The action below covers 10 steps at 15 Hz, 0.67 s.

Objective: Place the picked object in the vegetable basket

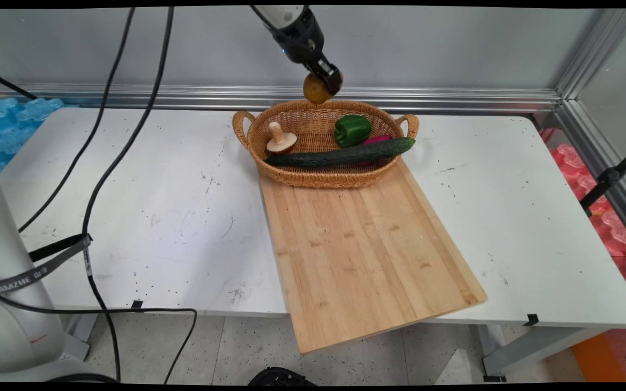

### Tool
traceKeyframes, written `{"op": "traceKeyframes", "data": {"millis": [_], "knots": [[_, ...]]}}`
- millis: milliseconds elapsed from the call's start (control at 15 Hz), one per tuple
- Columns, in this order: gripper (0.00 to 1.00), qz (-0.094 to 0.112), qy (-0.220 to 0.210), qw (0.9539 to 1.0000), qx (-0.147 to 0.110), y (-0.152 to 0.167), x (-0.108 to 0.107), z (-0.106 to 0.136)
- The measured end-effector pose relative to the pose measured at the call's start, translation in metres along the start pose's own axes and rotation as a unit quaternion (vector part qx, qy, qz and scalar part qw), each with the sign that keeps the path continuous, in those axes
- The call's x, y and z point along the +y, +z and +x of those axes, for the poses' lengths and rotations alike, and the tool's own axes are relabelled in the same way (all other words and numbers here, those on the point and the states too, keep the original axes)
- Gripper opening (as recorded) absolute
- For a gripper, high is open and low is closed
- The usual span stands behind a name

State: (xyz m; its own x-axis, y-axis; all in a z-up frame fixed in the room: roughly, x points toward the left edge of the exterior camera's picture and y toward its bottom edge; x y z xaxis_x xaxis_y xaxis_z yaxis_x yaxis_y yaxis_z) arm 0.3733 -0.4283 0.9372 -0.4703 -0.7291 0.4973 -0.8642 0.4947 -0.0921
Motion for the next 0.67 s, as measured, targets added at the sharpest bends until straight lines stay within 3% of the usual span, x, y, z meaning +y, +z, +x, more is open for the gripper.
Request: {"op": "traceKeyframes", "data": {"millis": [667], "knots": [[0.00, -0.005, -0.027, 0.9990, -0.036, 0.075, -0.021, -0.019]]}}
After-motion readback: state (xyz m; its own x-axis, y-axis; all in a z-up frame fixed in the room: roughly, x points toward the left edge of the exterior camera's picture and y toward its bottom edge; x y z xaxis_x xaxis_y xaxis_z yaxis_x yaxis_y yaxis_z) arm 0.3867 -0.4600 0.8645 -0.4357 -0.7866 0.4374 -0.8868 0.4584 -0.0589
